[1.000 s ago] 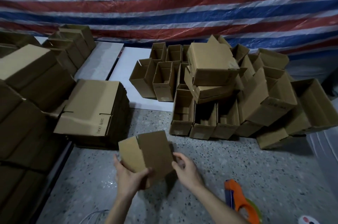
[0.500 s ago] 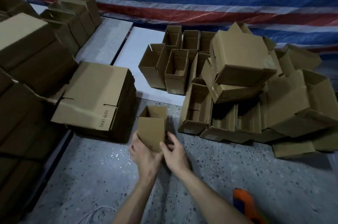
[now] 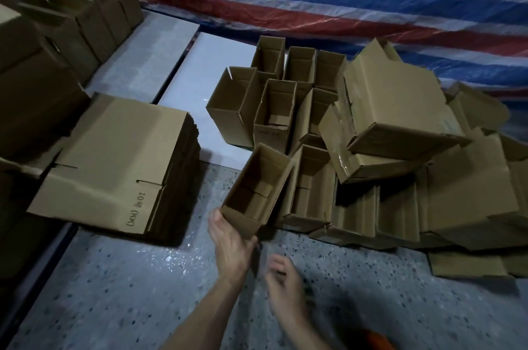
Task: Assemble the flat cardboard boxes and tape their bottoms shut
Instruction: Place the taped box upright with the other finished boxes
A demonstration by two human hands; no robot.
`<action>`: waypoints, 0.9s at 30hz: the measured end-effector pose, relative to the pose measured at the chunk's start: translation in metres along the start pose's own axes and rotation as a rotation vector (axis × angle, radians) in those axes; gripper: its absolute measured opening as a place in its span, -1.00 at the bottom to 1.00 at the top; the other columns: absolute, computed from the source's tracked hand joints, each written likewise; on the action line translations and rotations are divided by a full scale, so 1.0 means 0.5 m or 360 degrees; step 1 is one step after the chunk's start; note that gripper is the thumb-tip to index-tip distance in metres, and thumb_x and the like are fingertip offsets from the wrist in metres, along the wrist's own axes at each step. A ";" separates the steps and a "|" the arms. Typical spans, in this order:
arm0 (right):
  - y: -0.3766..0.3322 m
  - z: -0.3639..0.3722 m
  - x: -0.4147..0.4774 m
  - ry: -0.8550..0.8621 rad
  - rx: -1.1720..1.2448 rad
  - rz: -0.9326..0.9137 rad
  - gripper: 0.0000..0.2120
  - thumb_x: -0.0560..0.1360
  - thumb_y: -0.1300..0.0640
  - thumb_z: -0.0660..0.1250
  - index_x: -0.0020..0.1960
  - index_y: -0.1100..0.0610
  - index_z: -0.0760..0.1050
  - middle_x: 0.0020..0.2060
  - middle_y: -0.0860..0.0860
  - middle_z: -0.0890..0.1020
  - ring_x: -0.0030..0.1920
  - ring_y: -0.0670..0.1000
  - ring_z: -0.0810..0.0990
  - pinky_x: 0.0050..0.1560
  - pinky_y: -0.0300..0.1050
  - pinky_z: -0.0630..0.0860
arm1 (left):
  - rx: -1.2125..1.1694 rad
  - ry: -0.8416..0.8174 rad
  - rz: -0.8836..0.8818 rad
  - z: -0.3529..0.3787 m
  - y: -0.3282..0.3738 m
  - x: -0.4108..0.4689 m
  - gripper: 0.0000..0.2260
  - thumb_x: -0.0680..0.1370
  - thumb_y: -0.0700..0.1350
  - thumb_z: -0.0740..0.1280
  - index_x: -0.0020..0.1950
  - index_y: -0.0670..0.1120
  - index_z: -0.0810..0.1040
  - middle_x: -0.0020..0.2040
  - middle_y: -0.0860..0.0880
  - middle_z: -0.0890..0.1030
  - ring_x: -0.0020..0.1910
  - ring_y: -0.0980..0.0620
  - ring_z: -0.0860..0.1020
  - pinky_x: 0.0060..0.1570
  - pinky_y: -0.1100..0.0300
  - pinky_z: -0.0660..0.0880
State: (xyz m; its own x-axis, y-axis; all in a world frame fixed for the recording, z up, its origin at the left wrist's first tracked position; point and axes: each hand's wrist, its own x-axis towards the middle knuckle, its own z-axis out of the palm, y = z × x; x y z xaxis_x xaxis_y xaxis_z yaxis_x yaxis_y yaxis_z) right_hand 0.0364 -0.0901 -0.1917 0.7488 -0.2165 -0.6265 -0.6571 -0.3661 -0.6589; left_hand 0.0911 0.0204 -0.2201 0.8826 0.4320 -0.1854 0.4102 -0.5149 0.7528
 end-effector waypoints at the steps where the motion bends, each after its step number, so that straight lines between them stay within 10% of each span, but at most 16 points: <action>1: 0.010 -0.006 -0.001 -0.0003 0.0011 0.0031 -0.80 0.60 0.18 0.34 0.17 -0.05 0.51 0.02 -0.14 0.59 0.04 -0.14 0.58 0.10 -0.15 0.55 | -0.0010 0.0002 -0.0004 0.010 0.010 0.011 -0.03 0.31 -0.22 0.64 0.53 -0.26 0.09 0.47 -0.25 0.17 0.47 -0.23 0.20 0.45 -0.12 0.31; 13: 0.120 -0.077 -0.020 0.0180 0.0316 0.0187 -0.86 0.52 0.36 0.40 -0.05 0.13 0.59 -0.13 0.09 0.69 -0.17 0.15 0.65 -0.20 -0.11 0.50 | -0.0291 -0.0176 -0.0106 0.012 0.083 0.042 -0.22 0.46 -0.37 0.44 0.57 -0.12 0.11 0.52 -0.08 0.12 0.37 -0.10 0.42 0.41 0.01 0.42; 18: 0.138 -0.057 -0.026 0.0181 0.0246 0.0164 -0.82 0.50 0.49 0.33 -0.02 0.26 0.59 -0.17 0.18 0.66 -0.10 0.24 0.62 0.01 0.09 0.56 | -0.0040 0.0208 0.0135 -0.101 0.037 0.008 -0.47 0.47 -0.15 0.51 0.40 -0.07 0.43 0.37 -0.06 0.40 0.32 -0.01 0.37 0.32 0.07 0.33; 23: 0.122 -0.043 -0.045 0.0047 0.0261 0.0186 -0.84 0.57 0.39 0.31 -0.04 0.15 0.55 -0.12 0.12 0.65 -0.14 0.15 0.61 -0.16 -0.13 0.47 | 0.0407 0.0765 0.0344 -0.246 -0.004 0.037 -0.66 0.39 -0.09 0.45 0.16 -0.04 0.59 0.20 -0.07 0.56 0.15 -0.12 0.42 0.10 -0.04 0.24; 27: 0.111 -0.036 -0.066 -0.0040 0.0193 0.0139 -0.90 0.60 0.25 0.33 -0.03 0.07 0.55 -0.10 0.03 0.66 -0.14 0.10 0.65 -0.28 -0.23 0.47 | 0.0667 0.0451 0.0047 -0.336 -0.039 0.107 -0.45 0.41 0.01 0.54 0.38 0.08 0.50 0.52 -0.15 0.31 0.47 -0.24 0.24 0.40 -0.30 0.14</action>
State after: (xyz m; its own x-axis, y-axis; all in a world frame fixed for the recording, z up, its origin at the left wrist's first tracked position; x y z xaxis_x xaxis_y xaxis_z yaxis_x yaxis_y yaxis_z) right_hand -0.0231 -0.1197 -0.2002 0.6868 -0.2195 -0.6929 -0.7266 -0.2342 -0.6460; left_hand 0.0916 0.1781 -0.1386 0.8220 0.5669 0.0546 0.4943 -0.7577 0.4260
